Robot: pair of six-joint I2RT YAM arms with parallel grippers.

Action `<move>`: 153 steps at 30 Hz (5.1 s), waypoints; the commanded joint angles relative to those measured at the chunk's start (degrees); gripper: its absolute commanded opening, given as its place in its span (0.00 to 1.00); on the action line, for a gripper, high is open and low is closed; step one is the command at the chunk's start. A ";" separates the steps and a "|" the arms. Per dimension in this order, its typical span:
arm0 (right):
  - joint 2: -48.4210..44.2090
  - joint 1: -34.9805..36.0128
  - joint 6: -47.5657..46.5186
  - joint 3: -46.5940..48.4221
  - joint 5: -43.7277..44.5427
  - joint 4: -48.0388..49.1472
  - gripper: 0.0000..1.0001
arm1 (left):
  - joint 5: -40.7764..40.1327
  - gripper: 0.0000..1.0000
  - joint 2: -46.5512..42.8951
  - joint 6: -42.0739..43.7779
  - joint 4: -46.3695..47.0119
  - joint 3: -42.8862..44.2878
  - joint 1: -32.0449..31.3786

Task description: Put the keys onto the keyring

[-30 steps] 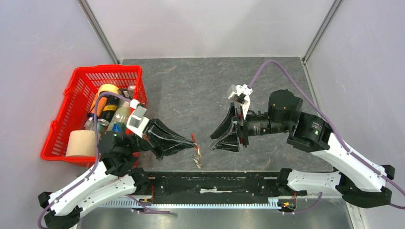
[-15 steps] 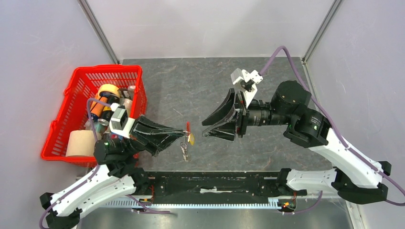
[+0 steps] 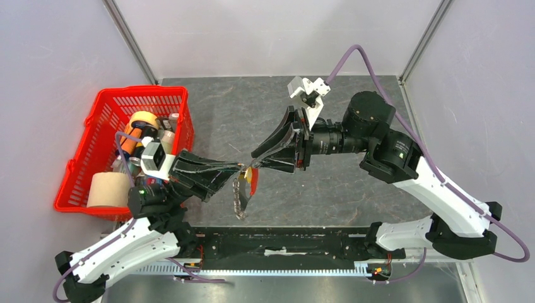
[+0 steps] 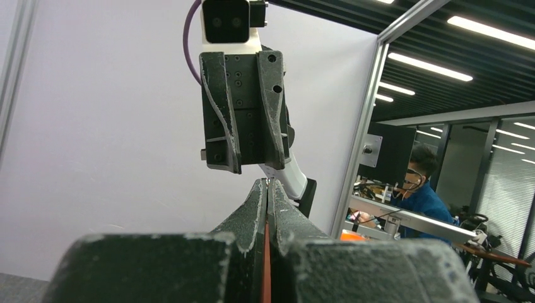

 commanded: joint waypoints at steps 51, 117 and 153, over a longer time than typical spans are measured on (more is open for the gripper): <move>-2.57 1.29 2.54 -5.27 -1.78 6.63 0.00 | -2.86 0.02 2.06 -0.16 5.42 1.76 -0.03; -0.57 1.36 2.95 -4.24 -2.36 9.79 0.35 | -2.73 0.02 3.23 -1.81 8.42 1.16 -0.05; 1.52 1.44 -4.91 7.07 16.80 -24.31 0.00 | -11.50 0.43 -11.82 3.30 -24.02 -3.65 0.00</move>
